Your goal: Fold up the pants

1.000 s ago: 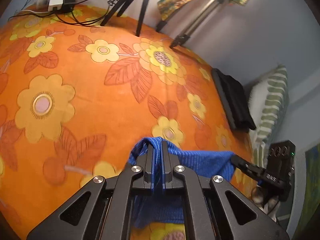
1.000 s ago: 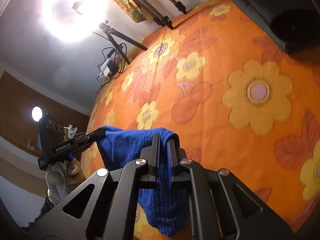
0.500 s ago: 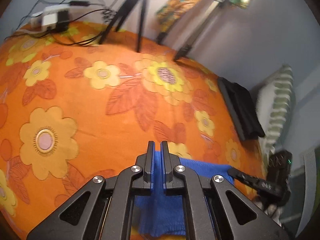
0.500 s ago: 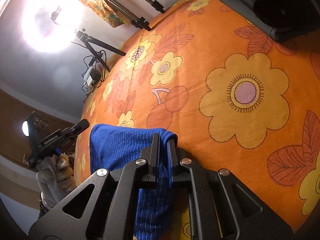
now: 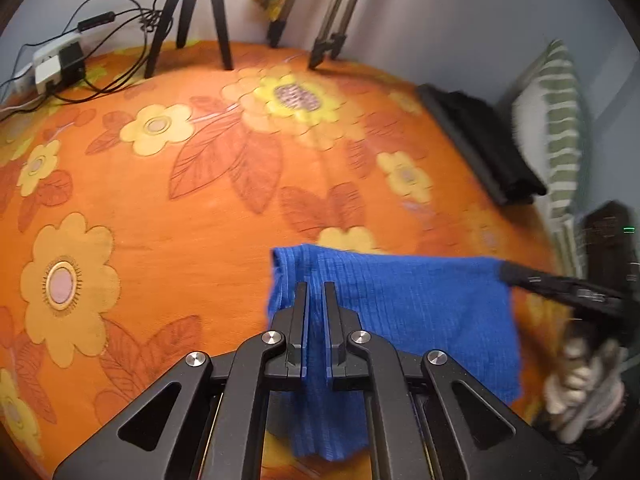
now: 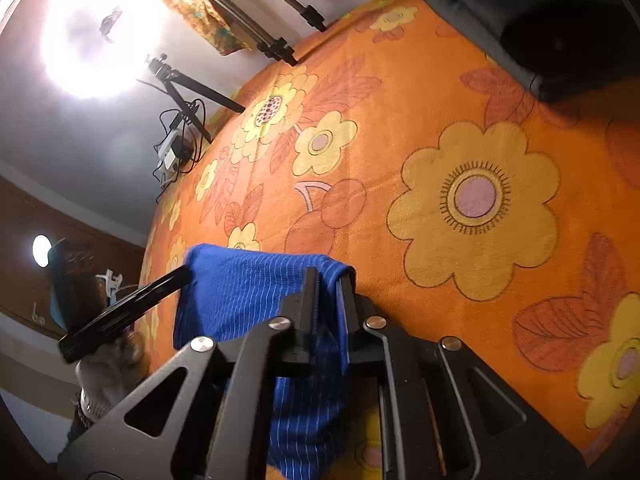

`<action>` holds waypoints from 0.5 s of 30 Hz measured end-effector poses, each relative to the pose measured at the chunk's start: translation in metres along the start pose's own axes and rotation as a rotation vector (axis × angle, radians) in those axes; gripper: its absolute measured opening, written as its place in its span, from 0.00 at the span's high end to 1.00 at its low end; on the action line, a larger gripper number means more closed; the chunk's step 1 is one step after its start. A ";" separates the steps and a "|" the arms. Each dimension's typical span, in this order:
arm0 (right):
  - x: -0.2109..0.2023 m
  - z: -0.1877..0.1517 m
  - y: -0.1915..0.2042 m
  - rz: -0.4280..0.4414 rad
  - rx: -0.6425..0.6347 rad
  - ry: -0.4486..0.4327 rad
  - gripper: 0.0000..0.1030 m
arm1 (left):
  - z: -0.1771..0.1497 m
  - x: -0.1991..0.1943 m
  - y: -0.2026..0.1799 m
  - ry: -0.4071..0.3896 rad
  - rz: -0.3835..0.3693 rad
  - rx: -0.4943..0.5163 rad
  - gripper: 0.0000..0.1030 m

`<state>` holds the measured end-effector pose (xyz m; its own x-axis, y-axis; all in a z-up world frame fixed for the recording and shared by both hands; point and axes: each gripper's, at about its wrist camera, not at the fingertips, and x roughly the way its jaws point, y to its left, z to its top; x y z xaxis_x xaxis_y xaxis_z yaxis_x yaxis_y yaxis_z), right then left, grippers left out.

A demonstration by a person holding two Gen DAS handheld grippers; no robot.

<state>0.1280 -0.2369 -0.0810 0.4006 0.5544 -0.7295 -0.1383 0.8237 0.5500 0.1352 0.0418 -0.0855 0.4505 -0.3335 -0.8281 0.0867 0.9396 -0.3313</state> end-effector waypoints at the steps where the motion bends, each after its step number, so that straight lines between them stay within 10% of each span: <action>1: -0.004 -0.001 0.005 -0.013 -0.029 -0.007 0.90 | 0.000 0.002 0.000 0.001 0.006 0.005 0.96; 3: -0.011 -0.005 0.016 -0.045 -0.101 -0.016 0.84 | -0.001 0.004 -0.003 -0.006 0.041 0.039 0.96; 5: -0.013 -0.008 0.022 -0.072 -0.149 -0.019 0.51 | -0.001 0.006 -0.006 -0.014 0.083 0.074 0.96; 15: -0.007 -0.015 0.015 -0.106 -0.167 -0.018 0.48 | -0.011 -0.027 -0.014 -0.088 0.076 0.130 0.94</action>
<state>0.1093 -0.2265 -0.0742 0.4372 0.4627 -0.7712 -0.2426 0.8864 0.3943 0.1121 0.0367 -0.0638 0.5357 -0.2581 -0.8040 0.1607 0.9659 -0.2031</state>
